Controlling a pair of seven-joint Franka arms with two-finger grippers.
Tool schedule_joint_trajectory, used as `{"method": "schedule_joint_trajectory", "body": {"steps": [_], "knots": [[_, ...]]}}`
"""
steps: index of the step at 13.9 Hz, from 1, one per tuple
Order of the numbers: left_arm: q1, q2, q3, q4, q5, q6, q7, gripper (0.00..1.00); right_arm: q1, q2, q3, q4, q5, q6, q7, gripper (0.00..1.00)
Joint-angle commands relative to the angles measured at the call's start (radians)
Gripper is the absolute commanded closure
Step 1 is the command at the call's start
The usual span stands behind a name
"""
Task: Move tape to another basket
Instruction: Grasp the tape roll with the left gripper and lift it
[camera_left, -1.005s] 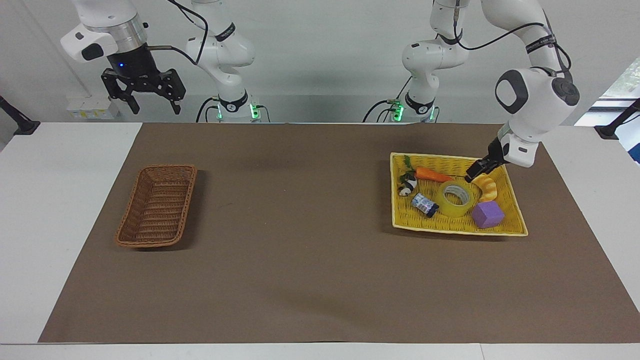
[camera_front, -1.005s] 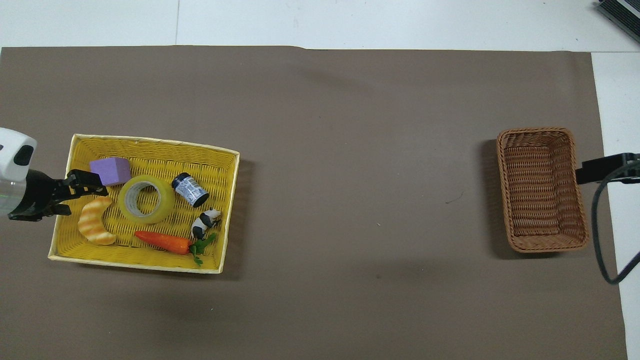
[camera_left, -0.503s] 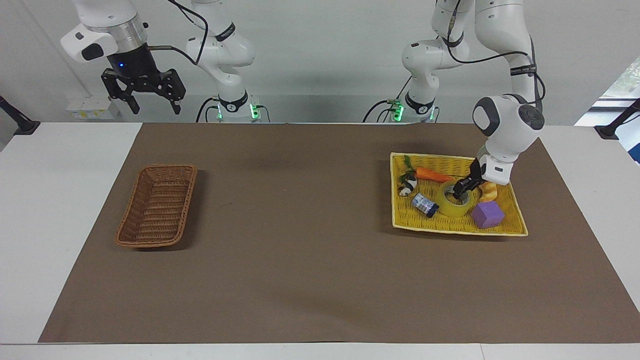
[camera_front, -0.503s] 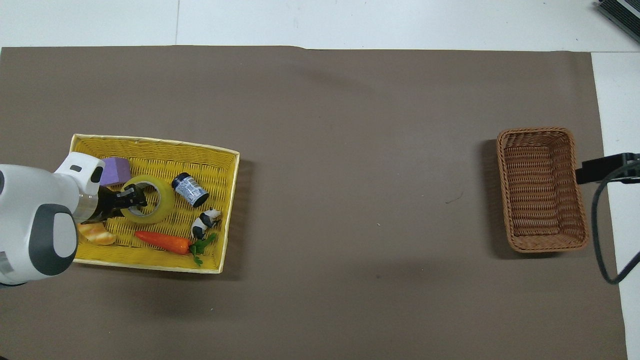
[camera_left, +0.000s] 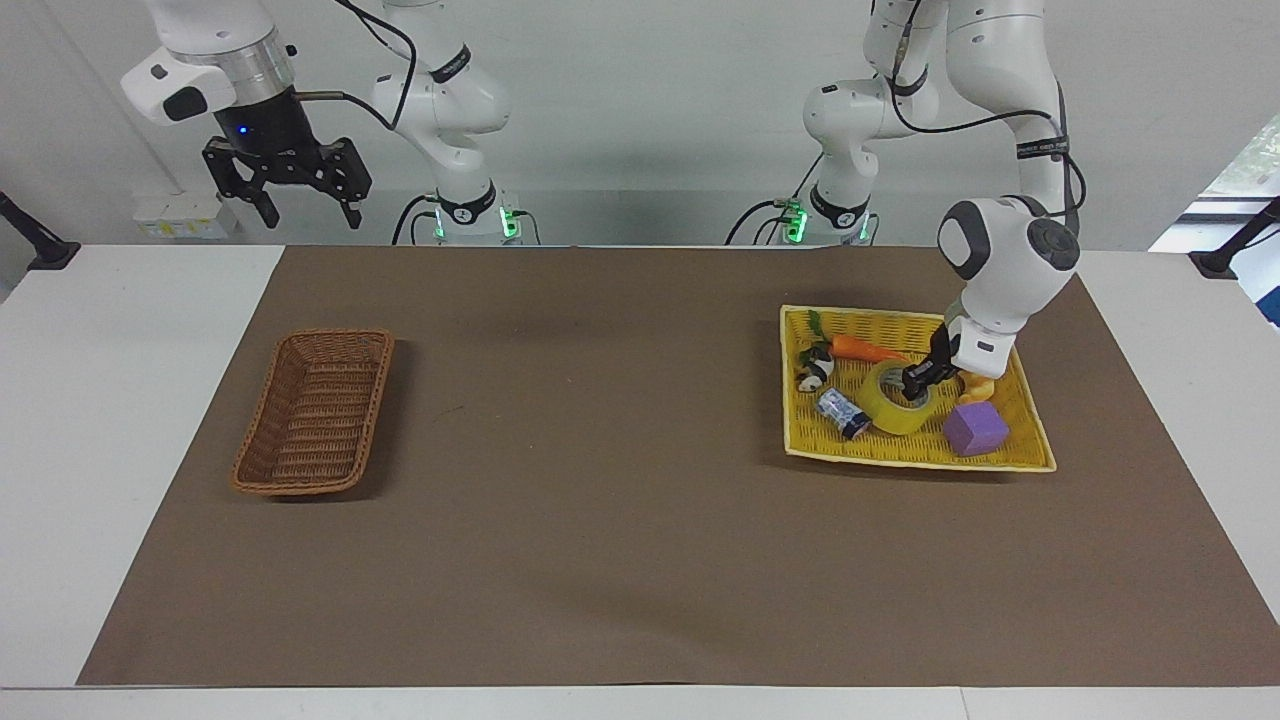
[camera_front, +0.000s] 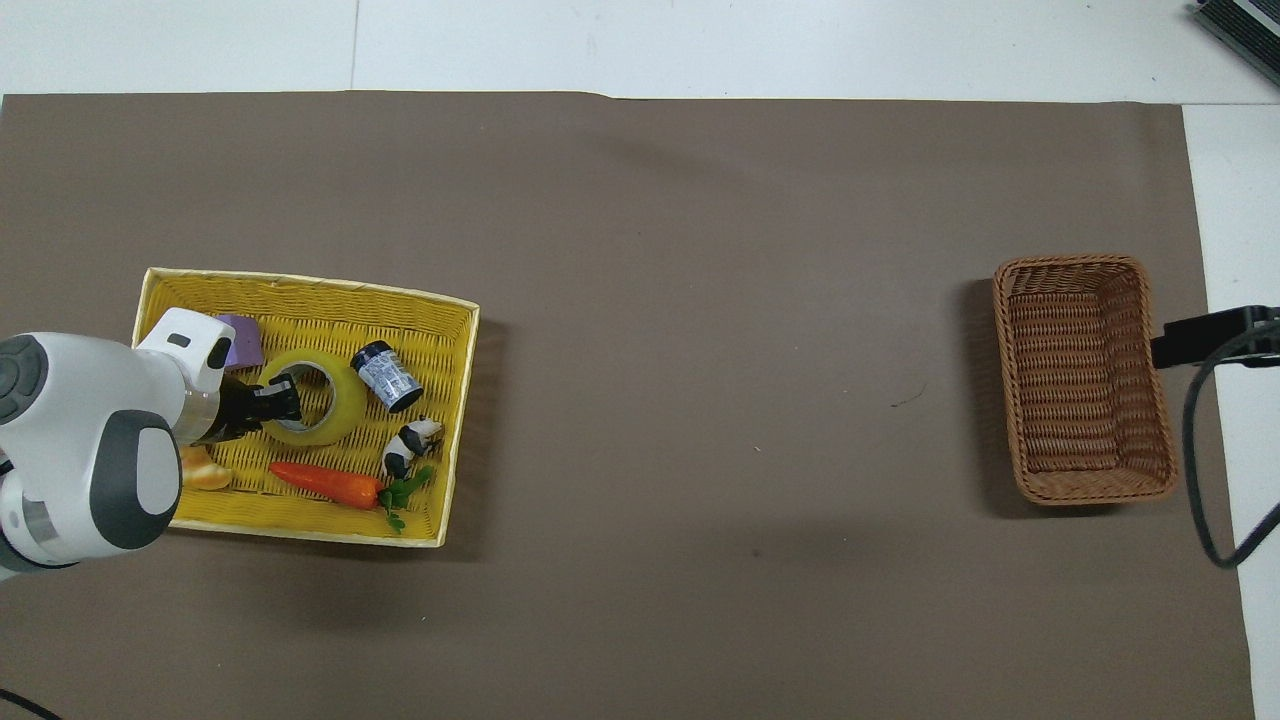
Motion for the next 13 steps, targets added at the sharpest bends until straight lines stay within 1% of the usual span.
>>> {"method": "schedule_joint_trajectory", "body": {"steps": [1, 4, 6, 7, 9, 11, 12, 13], "knots": [[-0.016, -0.015, 0.011, 0.153, 0.0, -0.183, 0.016, 1.0, -0.01, -0.015, 0.006, -0.012, -0.002, 0.007, -0.024, 0.0], [-0.02, -0.007, -0.003, 0.276, 0.0, -0.29, 0.016, 1.0, -0.01, -0.015, 0.006, -0.012, -0.002, 0.007, -0.024, 0.0], [-0.063, -0.01, -0.015, 0.333, -0.008, -0.353, 0.022, 1.0, -0.012, -0.015, 0.006, -0.012, -0.002, 0.007, -0.024, 0.0], [-0.077, -0.018, -0.023, 0.338, -0.015, -0.366, 0.034, 1.0, -0.01, -0.015, 0.006, -0.012, -0.002, 0.007, -0.024, 0.0], [-0.117, -0.03, -0.052, 0.338, -0.101, -0.364, 0.036, 1.0, -0.01, -0.015, 0.006, -0.012, -0.002, 0.007, -0.024, 0.0], [-0.166, -0.038, -0.086, 0.33, -0.146, -0.353, 0.034, 1.0, -0.01, -0.013, 0.006, -0.012, -0.002, 0.007, -0.024, 0.0], [-0.198, -0.041, -0.089, 0.325, -0.185, -0.34, 0.033, 1.0, -0.01, -0.013, 0.006, -0.012, -0.002, 0.007, -0.024, 0.0], [-0.207, -0.047, -0.087, 0.319, -0.263, -0.323, 0.033, 1.0, -0.012, -0.015, 0.002, -0.012, -0.003, 0.004, -0.03, 0.0]]}}
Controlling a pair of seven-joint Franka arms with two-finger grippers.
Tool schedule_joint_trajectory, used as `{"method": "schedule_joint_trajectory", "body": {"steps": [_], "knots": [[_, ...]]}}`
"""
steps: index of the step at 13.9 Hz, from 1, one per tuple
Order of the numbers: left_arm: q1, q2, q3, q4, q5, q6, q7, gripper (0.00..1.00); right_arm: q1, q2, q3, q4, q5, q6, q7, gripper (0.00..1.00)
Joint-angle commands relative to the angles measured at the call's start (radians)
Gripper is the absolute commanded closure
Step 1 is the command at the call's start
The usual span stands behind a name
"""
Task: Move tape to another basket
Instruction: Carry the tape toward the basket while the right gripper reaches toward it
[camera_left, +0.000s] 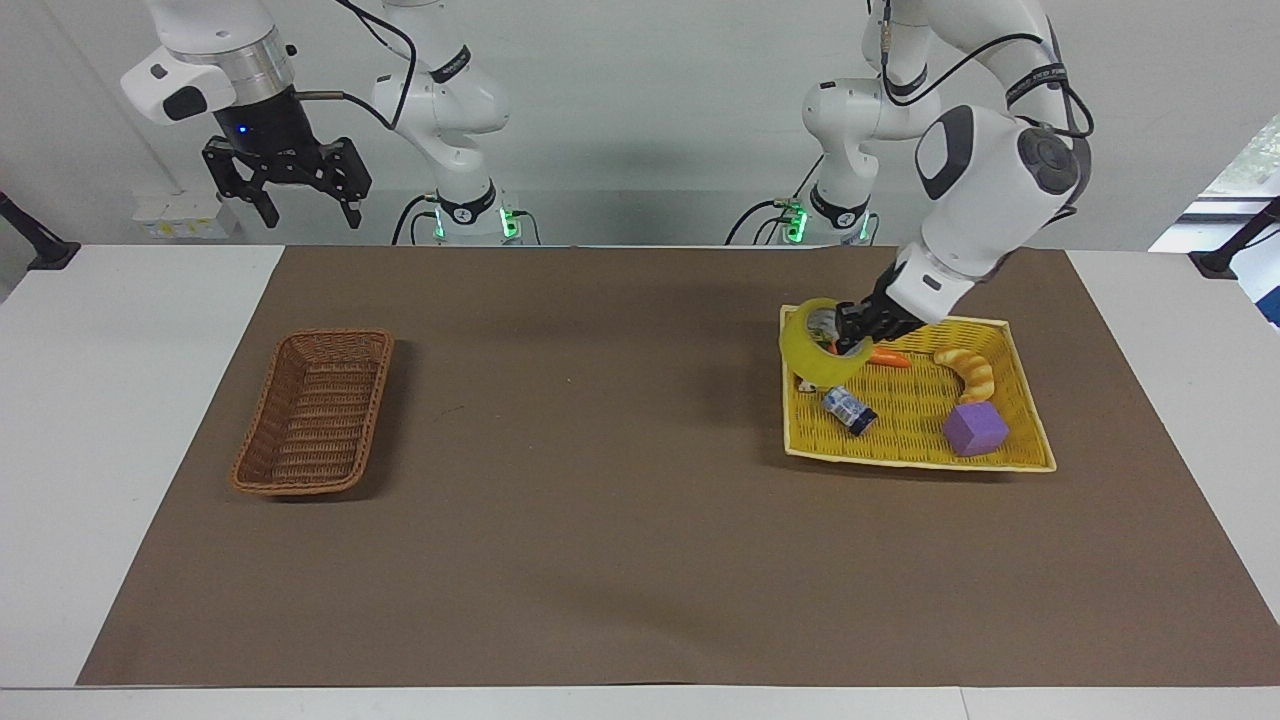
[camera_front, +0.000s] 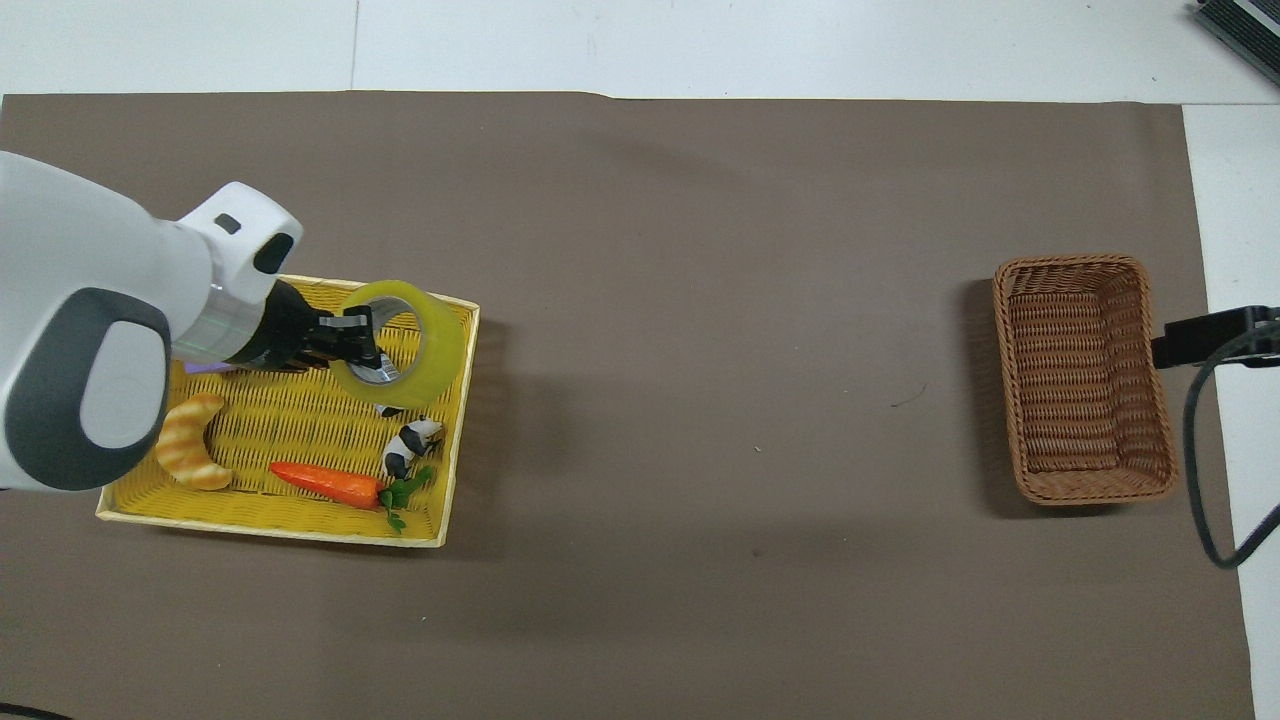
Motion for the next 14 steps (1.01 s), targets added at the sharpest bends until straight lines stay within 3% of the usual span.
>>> {"method": "schedule_joint_trajectory", "body": {"steps": [1, 5, 8, 11, 14], "knots": [[-0.037, -0.027, 0.007, -0.009, -0.159, 0.019, 0.015, 1.0, -0.024, -0.013, 0.003, -0.012, -0.003, 0.006, -0.024, 0.0], [-0.135, -0.029, -0.008, -0.015, -0.336, 0.113, 0.015, 1.0, -0.022, -0.017, 0.019, -0.007, 0.014, -0.034, -0.032, 0.0], [-0.184, -0.021, -0.016, -0.018, -0.445, 0.17, 0.015, 1.0, -0.021, -0.03, 0.032, -0.036, 0.208, -0.031, -0.03, 0.0], [-0.271, -0.011, -0.027, -0.038, -0.517, 0.278, 0.014, 1.0, -0.021, -0.028, 0.099, -0.072, 0.286, -0.022, -0.033, 0.0], [-0.354, -0.006, -0.028, -0.046, -0.569, 0.399, 0.002, 1.0, -0.022, -0.045, 0.102, -0.16, 0.464, 0.06, -0.024, 0.0]]}}
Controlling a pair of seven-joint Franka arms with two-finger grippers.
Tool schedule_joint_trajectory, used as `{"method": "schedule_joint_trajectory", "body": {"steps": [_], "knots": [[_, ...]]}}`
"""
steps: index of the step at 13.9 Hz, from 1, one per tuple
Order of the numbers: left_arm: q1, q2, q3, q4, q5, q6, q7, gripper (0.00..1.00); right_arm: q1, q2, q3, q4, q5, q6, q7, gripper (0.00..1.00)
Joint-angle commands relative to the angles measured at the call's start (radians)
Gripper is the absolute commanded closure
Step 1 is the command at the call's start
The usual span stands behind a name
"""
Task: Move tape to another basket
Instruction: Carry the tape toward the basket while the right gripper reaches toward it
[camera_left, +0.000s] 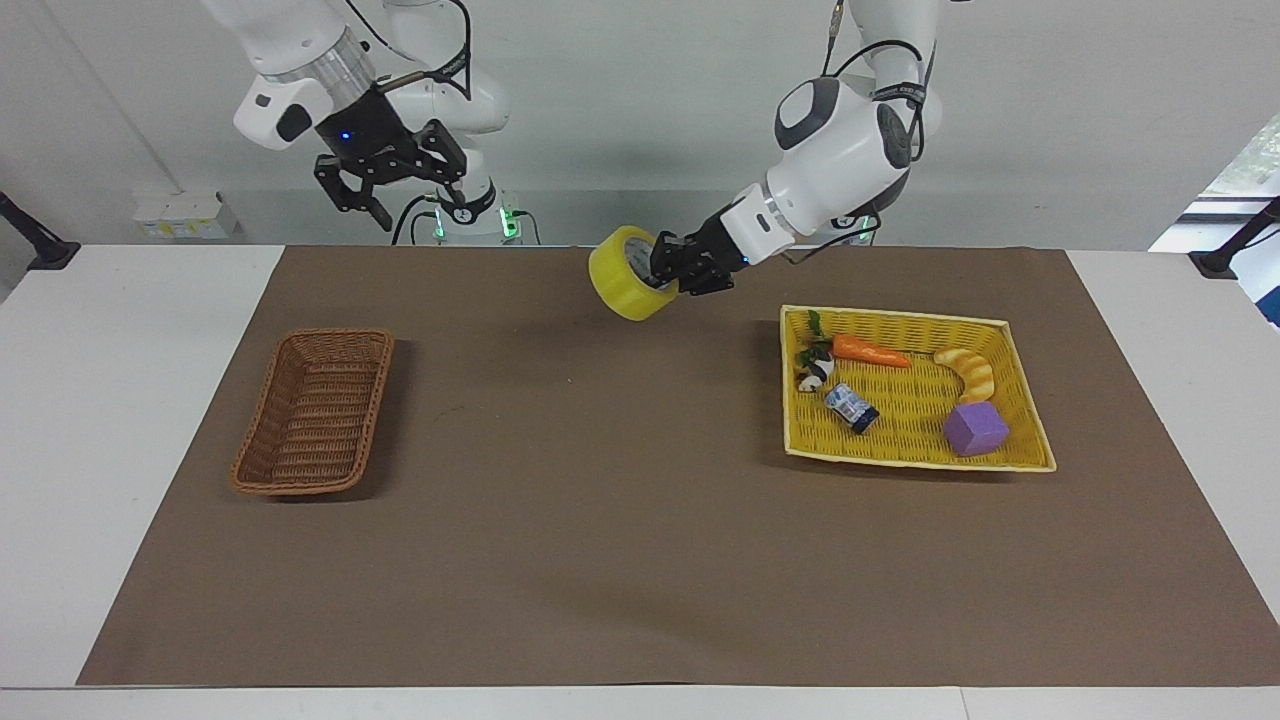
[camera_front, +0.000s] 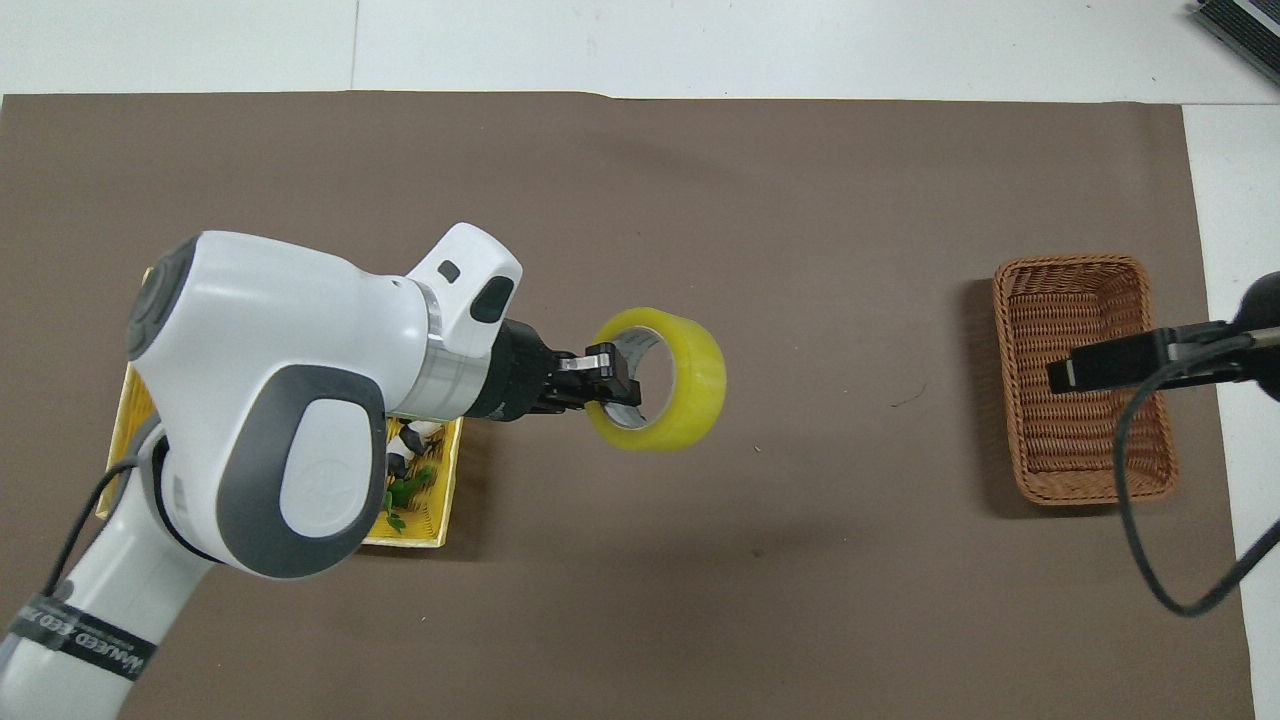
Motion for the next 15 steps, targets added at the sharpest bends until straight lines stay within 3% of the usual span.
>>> {"method": "schedule_joint_trajectory", "body": {"steps": [1, 7, 13, 14, 15], "knots": [[-0.092, -0.009, 0.013, -0.022, -0.06, 0.132, -0.023, 1.0, -0.013, -0.041, -0.002, -0.097, 0.096, 0.063, -0.004, 0.0], [-0.181, 0.009, -0.028, -0.007, -0.055, 0.308, -0.132, 1.0, -0.015, -0.044, -0.001, -0.192, 0.285, 0.06, 0.011, 0.0], [-0.247, 0.012, -0.039, -0.002, -0.052, 0.386, -0.171, 1.0, -0.013, -0.044, 0.001, -0.2, 0.274, 0.065, -0.012, 0.0], [-0.247, 0.015, -0.04, 0.001, -0.057, 0.418, -0.175, 1.0, -0.013, -0.044, 0.001, -0.2, 0.268, 0.063, -0.031, 0.09], [-0.249, 0.019, -0.054, 0.001, -0.058, 0.458, -0.189, 1.0, -0.013, -0.042, 0.001, -0.197, 0.257, 0.063, -0.048, 0.38]]}}
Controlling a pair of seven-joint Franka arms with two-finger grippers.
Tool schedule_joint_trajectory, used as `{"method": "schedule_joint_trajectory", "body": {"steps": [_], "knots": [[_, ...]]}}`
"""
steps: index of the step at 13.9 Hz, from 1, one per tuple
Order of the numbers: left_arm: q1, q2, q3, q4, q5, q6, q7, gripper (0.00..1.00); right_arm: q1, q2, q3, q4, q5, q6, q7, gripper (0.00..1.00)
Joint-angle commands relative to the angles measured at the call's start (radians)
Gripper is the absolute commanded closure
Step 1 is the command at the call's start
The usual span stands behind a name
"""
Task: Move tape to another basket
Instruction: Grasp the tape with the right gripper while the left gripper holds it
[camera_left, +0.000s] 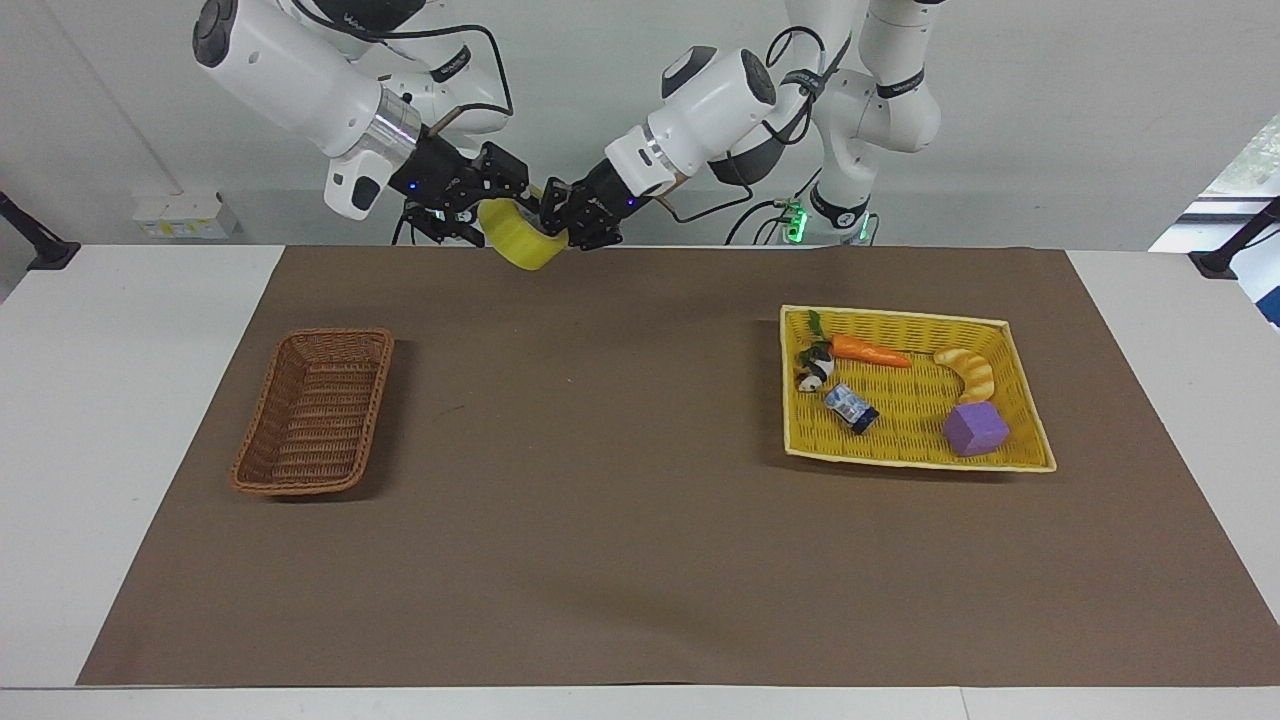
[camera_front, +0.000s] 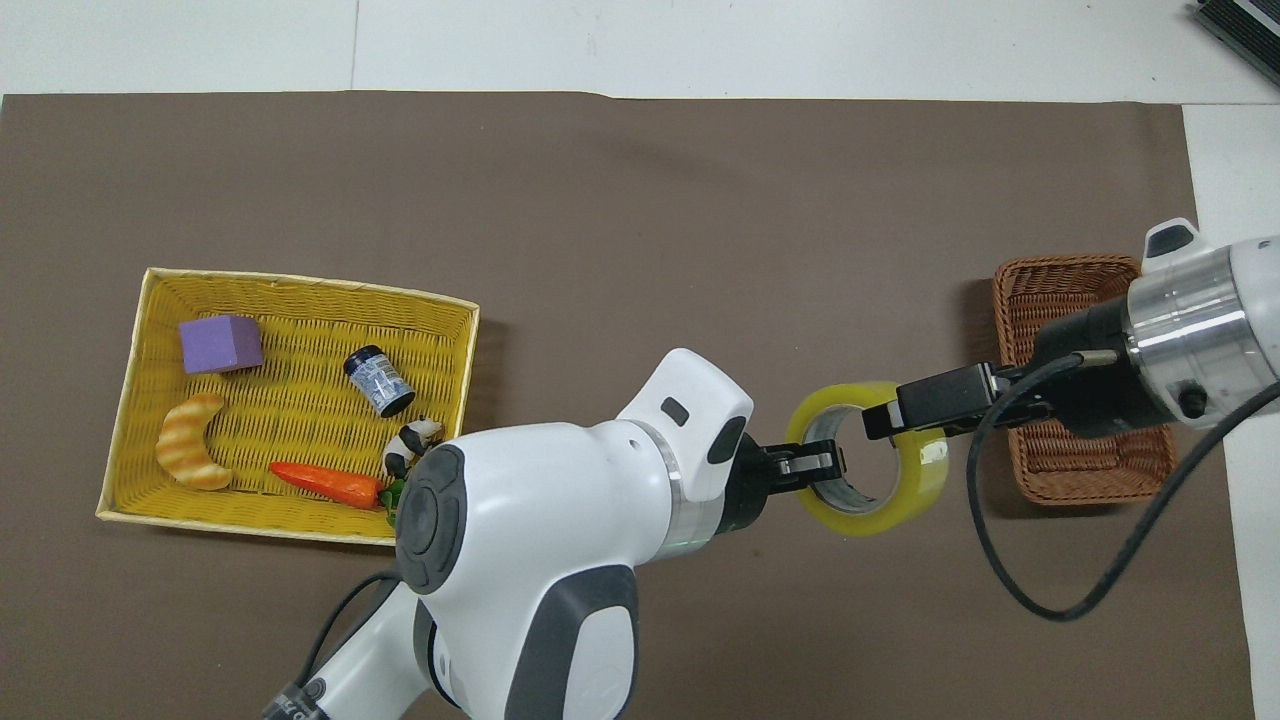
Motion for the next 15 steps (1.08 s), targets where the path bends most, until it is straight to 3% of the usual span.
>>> {"method": "schedule_joint_trajectory", "body": {"steps": [1, 2, 4, 5, 6, 9, 12, 15], "knots": [[-0.021, 0.003, -0.019, 0.009, -0.022, 0.105, -0.035, 1.0, -0.01, -0.03, 0.004, -0.035, -0.006, 0.019, -0.039, 0.8], [-0.022, 0.003, -0.022, 0.009, -0.025, 0.125, -0.042, 1.0, -0.01, -0.029, 0.004, -0.03, -0.009, 0.014, -0.026, 1.0], [-0.022, 0.003, -0.026, 0.007, -0.06, 0.16, -0.052, 1.0, -0.011, -0.019, 0.004, -0.015, -0.02, 0.011, -0.019, 1.0], [-0.019, 0.003, -0.029, 0.007, -0.056, 0.153, -0.043, 0.62, -0.011, -0.016, 0.002, -0.009, -0.023, 0.011, -0.018, 1.0], [-0.021, 0.002, -0.029, 0.007, -0.053, 0.157, -0.055, 0.01, -0.011, -0.015, 0.004, -0.007, -0.032, 0.012, -0.018, 1.0], [-0.016, -0.041, -0.031, -0.005, -0.059, 0.162, -0.23, 0.0, -0.011, -0.015, 0.004, -0.007, -0.035, 0.012, -0.013, 1.0], [0.015, -0.069, -0.022, -0.024, -0.056, 0.122, -0.249, 0.0, -0.011, -0.015, 0.004, -0.007, -0.035, 0.012, -0.015, 1.0], [0.132, -0.067, -0.019, -0.022, -0.006, -0.084, -0.215, 0.0, -0.011, -0.015, 0.002, -0.007, -0.035, 0.012, -0.019, 1.0]]}}
